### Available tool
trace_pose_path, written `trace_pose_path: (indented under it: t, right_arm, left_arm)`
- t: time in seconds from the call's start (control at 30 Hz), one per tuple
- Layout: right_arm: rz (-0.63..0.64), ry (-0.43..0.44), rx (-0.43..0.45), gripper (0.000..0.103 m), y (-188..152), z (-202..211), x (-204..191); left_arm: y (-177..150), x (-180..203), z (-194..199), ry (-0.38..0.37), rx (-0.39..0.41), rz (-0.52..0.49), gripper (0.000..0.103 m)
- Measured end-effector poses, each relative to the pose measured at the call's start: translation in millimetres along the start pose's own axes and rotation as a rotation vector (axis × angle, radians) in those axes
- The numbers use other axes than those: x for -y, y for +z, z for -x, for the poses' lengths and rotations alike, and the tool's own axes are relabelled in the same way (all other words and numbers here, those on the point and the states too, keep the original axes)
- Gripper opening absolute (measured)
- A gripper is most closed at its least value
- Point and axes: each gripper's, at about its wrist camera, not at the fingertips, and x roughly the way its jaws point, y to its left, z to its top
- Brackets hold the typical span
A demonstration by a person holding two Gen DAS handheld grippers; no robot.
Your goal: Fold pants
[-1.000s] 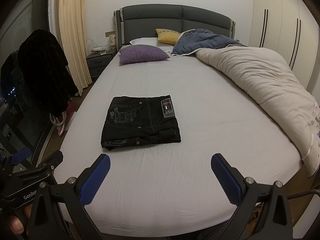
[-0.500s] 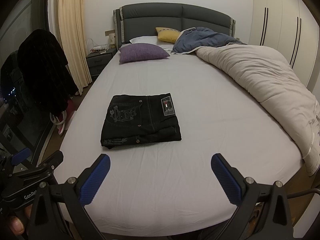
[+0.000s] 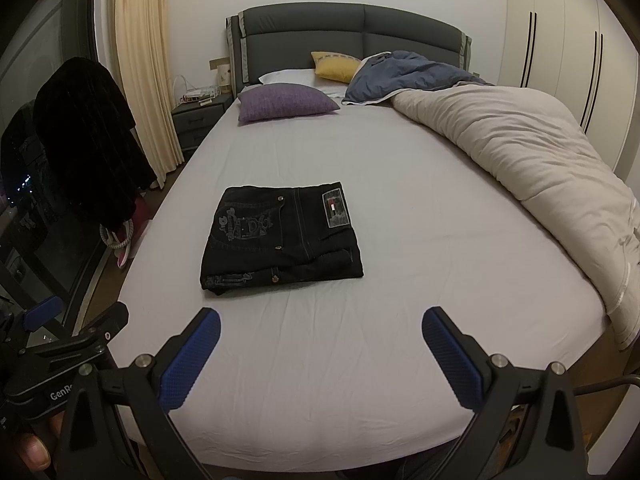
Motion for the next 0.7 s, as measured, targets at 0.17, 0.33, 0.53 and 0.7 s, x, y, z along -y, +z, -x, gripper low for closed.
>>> trace_pose_path:
  t: [0.17,0.33,0.53,0.7]
  right_arm:
    - [-0.001,0.002,-0.006,0.103,-0.4,-1.6,0.4]
    - [-0.002,0.003,-0.009,0.103,0.8,-2.6,2.0]
    - [-0.003,0.005,-0.012,0.103,0.5,-4.3,2.4]
    - [-0.003,0.006,-0.018,0.103,0.1,-5.4,4.2]
  left_arm:
    - [-0.9,0.3,-1.3,-0.001,-0.003,-0.002,0.103]
    - [-0.9,1.0,-2.5,0.000,-0.005,-0.004,0.103]
    - [-0.5,1.2,-6.0,0.000,-0.011,-0.006,0.103]
    - [-0.7,2.5,-7.8,0.003,-0.010,-0.013,0.103]
